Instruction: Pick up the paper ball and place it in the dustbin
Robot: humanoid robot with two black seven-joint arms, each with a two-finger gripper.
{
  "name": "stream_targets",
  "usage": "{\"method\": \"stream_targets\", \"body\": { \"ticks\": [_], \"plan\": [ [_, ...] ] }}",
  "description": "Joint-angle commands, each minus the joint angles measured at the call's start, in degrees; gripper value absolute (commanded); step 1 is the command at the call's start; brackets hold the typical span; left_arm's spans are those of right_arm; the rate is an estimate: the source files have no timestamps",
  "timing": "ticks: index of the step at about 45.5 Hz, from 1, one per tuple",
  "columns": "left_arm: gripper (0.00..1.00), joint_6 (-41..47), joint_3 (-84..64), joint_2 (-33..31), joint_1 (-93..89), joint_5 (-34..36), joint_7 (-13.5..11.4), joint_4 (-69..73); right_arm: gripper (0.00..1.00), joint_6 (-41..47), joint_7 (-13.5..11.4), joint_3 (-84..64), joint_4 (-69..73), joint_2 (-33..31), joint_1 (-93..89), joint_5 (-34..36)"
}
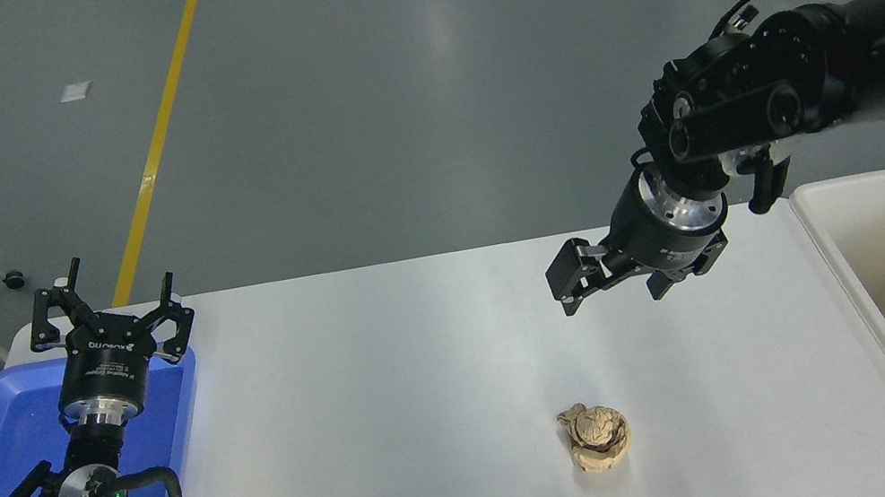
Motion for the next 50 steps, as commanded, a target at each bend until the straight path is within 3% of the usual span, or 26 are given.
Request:
{"method": "stream_targets", "body": {
  "ticks": [1,12,40,43,47,50],
  "plan": [
    [1.00,0.0,0.0,0.0,0.1,0.0,0.0,0.0,1.00,-0.7,-0.1,4.5,-5.3,1.0,-10.4,-2.8],
    [1.00,-0.1,-0.1,0.0,0.1,0.1,0.0,0.0,1.00,-2.6,-0.1,7.4,-12.7,4.1,-20.2,-6.1],
    [1.00,-0.1,0.0,0.0,0.1,0.1,0.1,0.0,0.96,-8.0,0.0,8.0,-19.4,4.2,-31.2,-15.9],
    [1.00,-0.1,0.0,0.0,0.1,0.1,0.1,0.0,0.89,-8.4,0.0,8.0,-19.6,4.2,-31.2,-15.9],
    [1.00,-0.1,0.0,0.0,0.1,0.1,0.1,0.0,0.71,-8.7,0.0,8.1,-19.6,4.2,-31.4,-15.8],
    [1.00,-0.1,0.0,0.0,0.0,0.1,0.1,0.0,0.49,-8.7,0.1,8.1,-19.6,4.2,-31.4,-15.8]
  ]
}}
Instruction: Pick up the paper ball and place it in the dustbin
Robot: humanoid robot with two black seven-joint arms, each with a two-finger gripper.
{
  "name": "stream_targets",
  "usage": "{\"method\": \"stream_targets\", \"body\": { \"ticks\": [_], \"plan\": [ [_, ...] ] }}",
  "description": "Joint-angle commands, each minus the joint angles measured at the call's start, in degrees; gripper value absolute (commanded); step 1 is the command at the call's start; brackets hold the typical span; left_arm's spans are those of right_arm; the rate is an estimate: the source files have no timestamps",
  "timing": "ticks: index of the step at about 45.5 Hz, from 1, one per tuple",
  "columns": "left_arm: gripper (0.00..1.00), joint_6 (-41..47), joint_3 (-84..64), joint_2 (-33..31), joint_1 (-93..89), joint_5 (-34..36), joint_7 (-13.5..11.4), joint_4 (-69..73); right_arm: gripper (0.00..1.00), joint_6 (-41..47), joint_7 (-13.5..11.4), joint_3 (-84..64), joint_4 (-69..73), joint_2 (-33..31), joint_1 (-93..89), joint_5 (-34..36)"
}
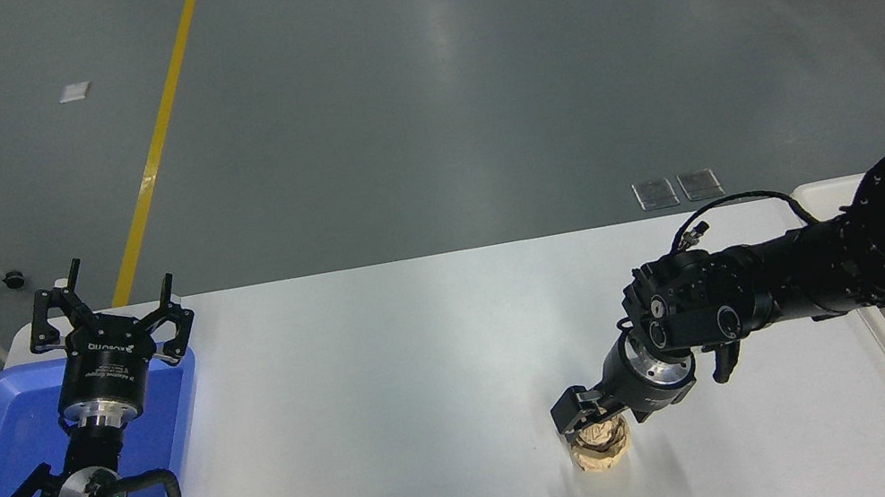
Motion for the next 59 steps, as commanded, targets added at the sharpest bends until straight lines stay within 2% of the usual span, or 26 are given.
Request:
{"method": "stream_targets", "body": {
  "ticks": [1,3,6,8,9,17,25,33,38,50,59],
  "plan": [
    [1.00,0.0,0.0,0.0,0.0,0.0,-0.1,0.0,0.41,-1.0,0.1,0.1,-0.9,0.0,-1.4,-0.8],
    [1.00,0.0,0.0,0.0,0.0,0.0,-0.1,0.0,0.30,-1.0,0.1,0.2,-0.9,0.0,-1.5,-0.6],
    [1.00,0.0,0.0,0.0,0.0,0.0,-0.1,0.0,0.19,-1.0,0.1,0.3,-0.9,0.0,-1.6,-0.4],
    [1.00,0.0,0.0,0.0,0.0,0.0,0.0,0.0,0.02,-0.7,0.1,0.3,-0.8,0.0,-1.4,-0.1],
    [1.00,0.0,0.0,0.0,-0.1,0.0,-0.1,0.0,0.00,-0.7,0.1,0.3,-0.8,0.0,-1.2,-0.1],
    [1.00,0.0,0.0,0.0,0.0,0.0,0.0,0.0,0.00,1.6,0.1,-0.7,1.3,-0.4,4.4,0.3],
    [1.00,0.0,0.0,0.0,0.0,0.0,0.0,0.0,0.00,5.9,0.1,-3.1,11.9,-8.8,18.4,0.7],
    [1.00,0.0,0.0,0.0,0.0,0.0,0.0,0.0,0.00,8.0,0.4,-9.0,26.2,-16.7,39.6,3.1],
    [1.00,0.0,0.0,0.0,0.0,0.0,0.0,0.0,0.00,12.2,0.5,-12.8,32.7,-20.8,52.1,3.2],
    [1.00,0.0,-0.1,0.0,0.0,0.0,0.0,0.0,0.00,20.4,0.8,-17.4,35.7,-22.1,67.2,3.3],
    [1.00,0.0,-0.1,0.0,0.0,0.0,0.0,0.0,0.00,21.2,0.6,-17.5,36.8,-22.0,68.5,3.3]
  ]
}}
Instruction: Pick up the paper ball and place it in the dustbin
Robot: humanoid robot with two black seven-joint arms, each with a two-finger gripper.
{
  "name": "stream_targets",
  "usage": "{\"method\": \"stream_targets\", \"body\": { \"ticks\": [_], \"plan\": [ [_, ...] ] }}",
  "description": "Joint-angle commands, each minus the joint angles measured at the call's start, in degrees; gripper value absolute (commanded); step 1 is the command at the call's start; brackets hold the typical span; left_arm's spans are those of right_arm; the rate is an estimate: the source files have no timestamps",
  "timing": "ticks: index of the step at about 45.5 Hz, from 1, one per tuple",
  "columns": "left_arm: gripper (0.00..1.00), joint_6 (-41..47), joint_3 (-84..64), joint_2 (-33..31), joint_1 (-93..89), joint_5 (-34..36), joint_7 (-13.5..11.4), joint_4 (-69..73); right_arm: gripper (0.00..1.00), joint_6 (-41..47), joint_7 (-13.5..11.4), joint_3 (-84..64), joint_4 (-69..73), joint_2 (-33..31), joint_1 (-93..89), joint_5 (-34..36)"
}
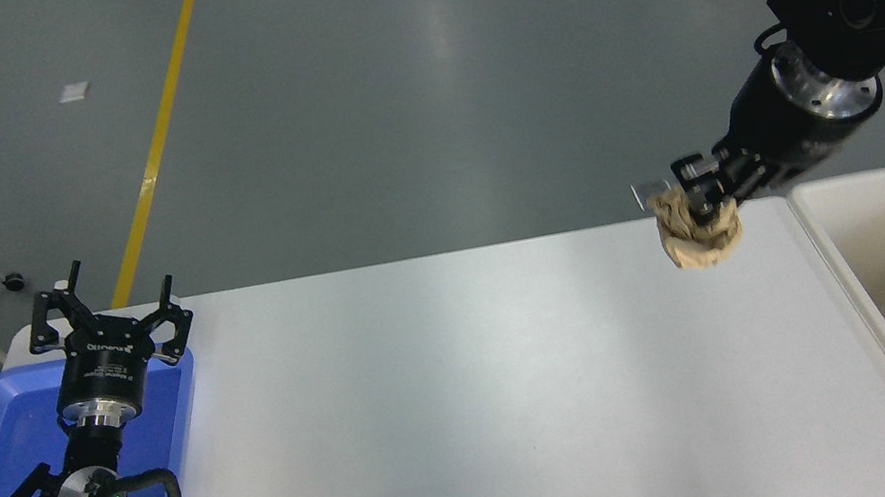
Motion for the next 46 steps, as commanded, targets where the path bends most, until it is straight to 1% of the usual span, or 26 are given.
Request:
{"method": "stream_targets", "body": {
  "ticks": [1,7,11,14,19,22,25,31,34,39,42,46],
  "plan": [
    [1.00,0.0,0.0,0.0,0.0,0.0,0.0,0.0,0.00,3.1,-0.2,-1.7,2.7,-1.1,6.5,0.1],
    [1.00,0.0,0.1,0.0,0.0,0.0,0.0,0.0,0.00,2.7,-0.2,-4.6,1.8,-1.5,5.7,-0.7],
    [1.00,0.0,0.1,0.0,0.0,0.0,0.0,0.0,0.00,2.6,-0.2,-7.4,0.6,-4.0,4.6,-1.3],
    [1.00,0.0,0.1,0.0,0.0,0.0,0.0,0.0,0.00,2.5,-0.2,-8.3,-1.5,-7.6,2.5,-4.3],
    [1.00,0.0,0.1,0.0,0.0,0.0,0.0,0.0,0.00,2.4,-0.1,-7.4,-8.0,-15.4,-3.2,-13.7],
    [1.00,0.0,0.1,0.0,0.0,0.0,0.0,0.0,0.00,2.2,0.0,-6.6,-13.2,-19.7,-7.3,-17.7],
    [1.00,0.0,0.1,0.0,0.0,0.0,-0.1,0.0,0.00,1.5,0.0,-4.3,-18.7,-23.4,-12.6,-19.5],
    [1.00,0.0,0.1,0.0,0.0,0.0,0.0,0.0,0.00,-1.9,0.1,3.8,-29.2,-28.4,-26.7,-20.4],
    [1.00,0.0,0.1,0.0,0.0,0.0,-0.1,0.0,0.00,-5.0,0.2,7.6,-34.1,-29.3,-34.8,-20.8],
    [1.00,0.0,0.1,0.0,0.0,0.0,-0.1,0.0,0.00,-12.0,0.5,13.1,-42.1,-28.8,-48.7,-20.8],
    [1.00,0.0,0.1,0.0,-0.1,0.0,0.0,-0.1,0.00,-16.8,0.5,16.6,-46.7,-27.6,-57.0,-20.7],
    [1.00,0.0,0.1,0.0,-0.1,0.0,-0.1,0.0,0.00,-20.8,0.5,21.2,-53.5,-24.1,-67.7,-20.6]
  ]
}}
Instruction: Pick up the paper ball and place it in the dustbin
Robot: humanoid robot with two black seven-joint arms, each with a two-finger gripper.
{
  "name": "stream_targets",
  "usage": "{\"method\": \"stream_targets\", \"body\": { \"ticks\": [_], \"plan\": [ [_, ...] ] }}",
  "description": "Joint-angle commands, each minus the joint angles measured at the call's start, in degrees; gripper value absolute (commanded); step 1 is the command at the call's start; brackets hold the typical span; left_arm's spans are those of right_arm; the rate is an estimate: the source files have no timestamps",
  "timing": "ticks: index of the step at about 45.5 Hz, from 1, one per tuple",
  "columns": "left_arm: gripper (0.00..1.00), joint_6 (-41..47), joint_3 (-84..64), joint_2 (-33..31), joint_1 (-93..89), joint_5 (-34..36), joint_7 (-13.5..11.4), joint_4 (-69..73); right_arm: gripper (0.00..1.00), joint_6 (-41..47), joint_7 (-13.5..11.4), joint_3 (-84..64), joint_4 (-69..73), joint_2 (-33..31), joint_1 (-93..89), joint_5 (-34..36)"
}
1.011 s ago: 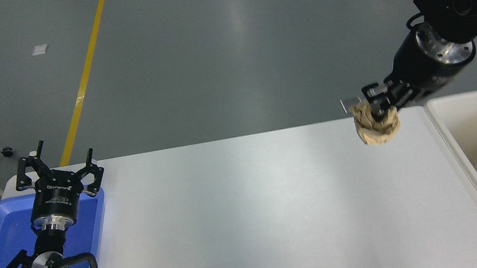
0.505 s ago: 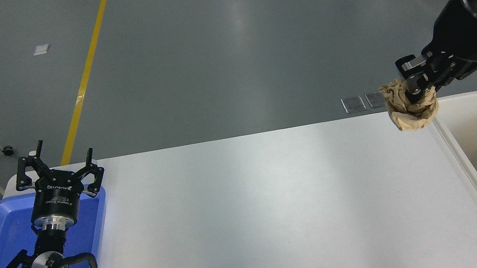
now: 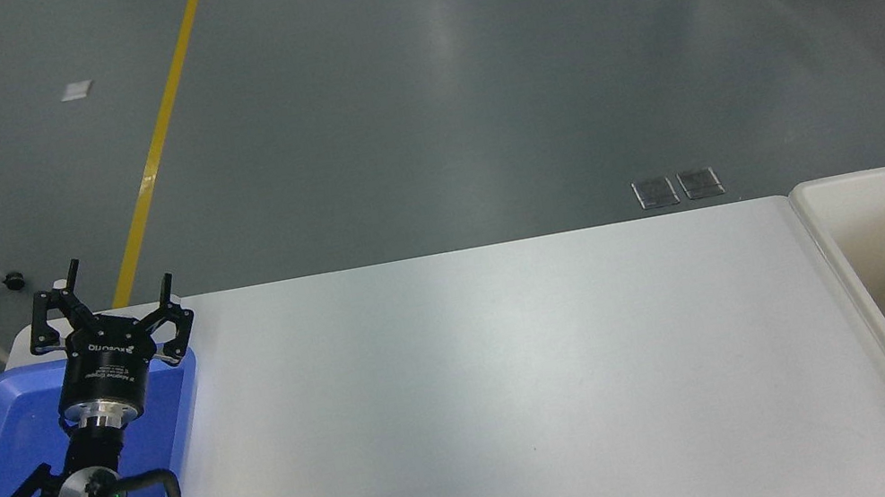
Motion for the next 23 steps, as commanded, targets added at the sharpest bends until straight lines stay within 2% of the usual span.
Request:
{"method": "stream_targets", "body": {
  "ticks": [1,11,23],
  "plan": [
    [1.00,0.0,0.0,0.0,-0.1,0.0,-0.1,0.0,0.00,-12.1,0.1,12.8,-19.5,2.6,-29.6,-1.2],
    [1.00,0.0,0.0,0.0,-0.2,0.0,-0.1,-0.1,0.00,-16.8,-0.2,23.1,-28.3,9.8,-43.2,-0.5],
    [1.00,0.0,0.0,0.0,-0.2,0.0,-0.1,0.0,0.00,-22.7,-0.4,24.8,-33.1,16.0,-51.2,0.3]
  ]
}}
